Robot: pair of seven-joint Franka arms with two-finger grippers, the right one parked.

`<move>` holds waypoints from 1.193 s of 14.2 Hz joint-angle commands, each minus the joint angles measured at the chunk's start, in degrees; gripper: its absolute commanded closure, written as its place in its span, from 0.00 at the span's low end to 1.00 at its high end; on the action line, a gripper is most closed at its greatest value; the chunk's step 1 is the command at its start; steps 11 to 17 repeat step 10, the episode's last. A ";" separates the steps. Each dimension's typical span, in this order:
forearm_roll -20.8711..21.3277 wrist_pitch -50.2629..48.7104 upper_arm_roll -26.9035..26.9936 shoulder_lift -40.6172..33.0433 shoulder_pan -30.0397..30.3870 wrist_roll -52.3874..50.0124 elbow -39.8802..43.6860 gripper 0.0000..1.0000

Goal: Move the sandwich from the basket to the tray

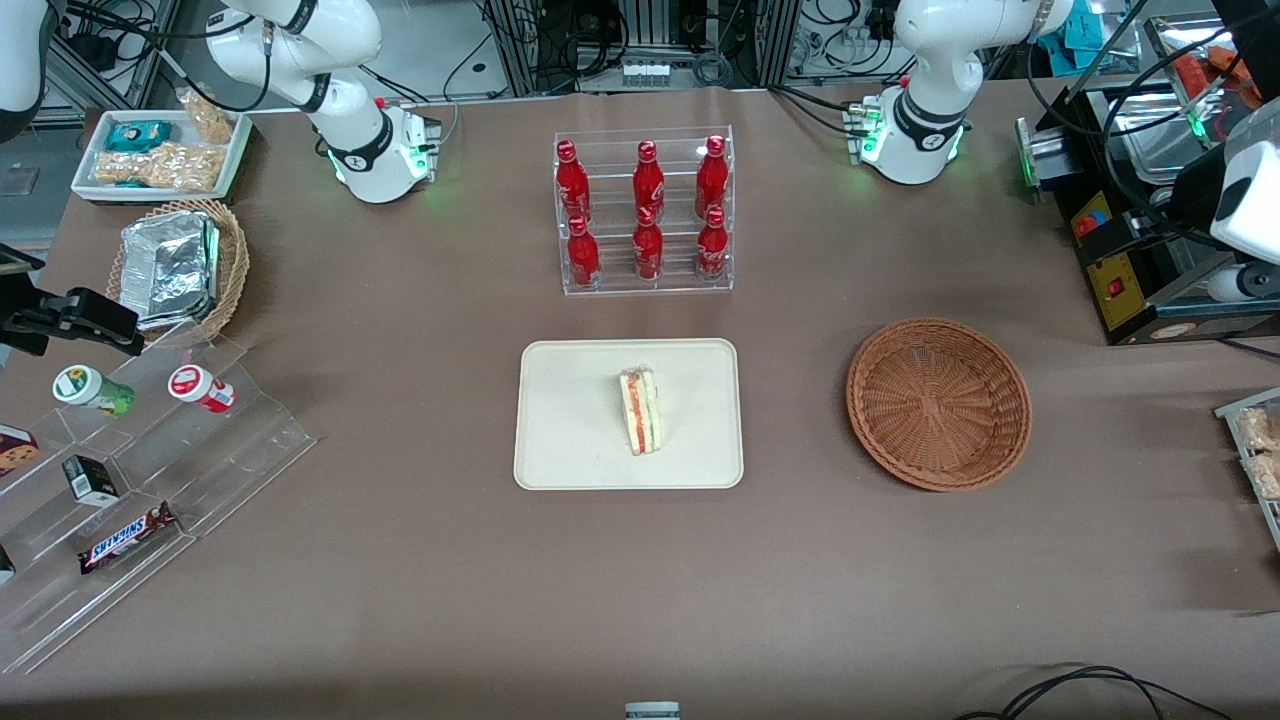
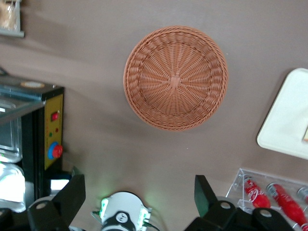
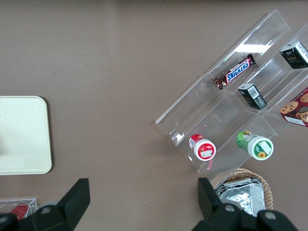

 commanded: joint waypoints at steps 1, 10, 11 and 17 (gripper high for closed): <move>0.44 0.79 -0.56 -0.70 0.54 3.01 0.35 0.00; 0.09 1.23 -0.56 0.00 0.71 2.48 4.03 0.00; 0.09 1.23 -0.56 0.00 0.71 2.48 4.03 0.00; 0.09 1.23 -0.56 0.00 0.71 2.48 4.03 0.00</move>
